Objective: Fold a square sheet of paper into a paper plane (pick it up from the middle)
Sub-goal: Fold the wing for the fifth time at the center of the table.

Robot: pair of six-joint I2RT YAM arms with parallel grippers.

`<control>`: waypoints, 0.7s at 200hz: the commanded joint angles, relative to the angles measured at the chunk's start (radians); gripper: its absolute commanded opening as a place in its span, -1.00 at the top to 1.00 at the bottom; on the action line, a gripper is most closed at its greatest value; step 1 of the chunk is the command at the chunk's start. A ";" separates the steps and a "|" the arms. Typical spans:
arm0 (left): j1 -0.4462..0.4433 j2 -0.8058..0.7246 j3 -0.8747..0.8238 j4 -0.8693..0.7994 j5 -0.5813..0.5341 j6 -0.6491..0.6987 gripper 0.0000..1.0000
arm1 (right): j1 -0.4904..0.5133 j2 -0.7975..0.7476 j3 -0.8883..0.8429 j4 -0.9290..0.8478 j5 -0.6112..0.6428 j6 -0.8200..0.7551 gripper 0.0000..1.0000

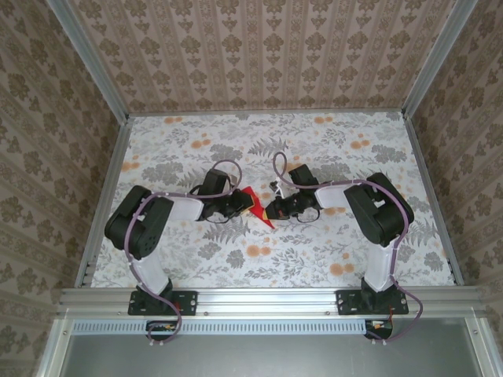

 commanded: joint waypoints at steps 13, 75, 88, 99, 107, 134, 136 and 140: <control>-0.004 -0.094 -0.024 0.035 0.017 0.049 0.48 | -0.008 0.030 -0.025 0.124 -0.089 0.130 0.97; -0.054 -0.086 -0.103 0.185 0.026 0.034 0.47 | -0.019 0.083 -0.037 0.218 -0.096 0.289 1.00; -0.054 -0.073 -0.106 0.197 0.024 0.030 0.48 | -0.024 0.088 -0.039 0.216 -0.091 0.299 1.00; -0.056 -0.062 -0.107 0.207 0.026 0.028 0.48 | -0.029 0.092 -0.040 0.208 -0.085 0.305 1.00; -0.056 -0.055 -0.107 0.211 0.028 0.026 0.48 | -0.032 0.094 -0.043 0.204 -0.083 0.309 1.00; -0.056 -0.041 -0.107 0.208 0.014 0.030 0.53 | -0.038 0.097 -0.041 0.174 -0.074 0.310 1.00; -0.056 -0.041 -0.107 0.206 0.012 0.031 0.53 | -0.039 0.099 -0.040 0.170 -0.074 0.310 1.00; -0.056 -0.040 -0.108 0.202 0.007 0.034 0.54 | -0.038 0.101 -0.037 0.159 -0.072 0.308 1.00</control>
